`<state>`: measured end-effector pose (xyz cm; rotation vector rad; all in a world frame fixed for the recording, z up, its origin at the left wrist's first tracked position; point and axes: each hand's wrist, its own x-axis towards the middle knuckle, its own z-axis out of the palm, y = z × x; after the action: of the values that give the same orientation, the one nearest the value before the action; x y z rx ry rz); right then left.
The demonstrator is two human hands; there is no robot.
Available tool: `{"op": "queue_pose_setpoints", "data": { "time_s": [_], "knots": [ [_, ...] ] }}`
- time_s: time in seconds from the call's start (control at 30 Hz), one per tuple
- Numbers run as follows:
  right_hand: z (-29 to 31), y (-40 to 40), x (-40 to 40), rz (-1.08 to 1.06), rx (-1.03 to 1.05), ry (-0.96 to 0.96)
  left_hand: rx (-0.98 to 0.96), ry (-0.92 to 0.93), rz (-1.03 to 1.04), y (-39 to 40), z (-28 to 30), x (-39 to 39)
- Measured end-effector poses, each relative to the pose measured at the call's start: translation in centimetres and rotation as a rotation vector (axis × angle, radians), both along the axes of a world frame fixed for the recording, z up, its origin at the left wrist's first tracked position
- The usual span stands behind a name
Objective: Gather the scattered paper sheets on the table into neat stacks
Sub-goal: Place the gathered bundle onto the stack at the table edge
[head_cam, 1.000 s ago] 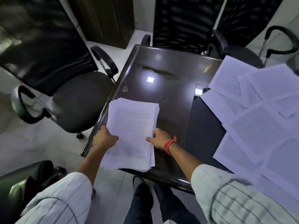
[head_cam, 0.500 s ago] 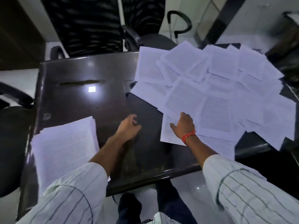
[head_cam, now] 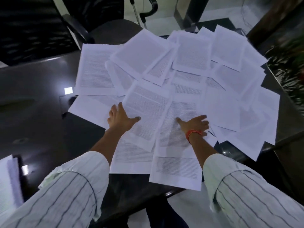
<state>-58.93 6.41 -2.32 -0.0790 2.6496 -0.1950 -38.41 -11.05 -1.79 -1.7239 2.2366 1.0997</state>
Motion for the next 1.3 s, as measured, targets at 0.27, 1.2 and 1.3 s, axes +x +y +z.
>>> {"op": "queue_pose_setpoints", "data": {
  "time_s": [0.27, 1.2, 1.3],
  "knots": [
    [-1.0, 0.5, -0.6, -0.002, -0.089, -0.067, -0.031, -0.258, -0.112, 4.2, -0.2, -4.6],
    [0.8, 1.2, 4.9, -0.203, -0.897, -0.566, 0.695, 0.444, 0.072, 5.2, -0.2, 2.7],
    [1.9, 1.7, 4.8, -0.263, -1.001, -0.694, 0.621, 0.551, 0.151, 4.9, 0.7, 3.2]
  ]
}}
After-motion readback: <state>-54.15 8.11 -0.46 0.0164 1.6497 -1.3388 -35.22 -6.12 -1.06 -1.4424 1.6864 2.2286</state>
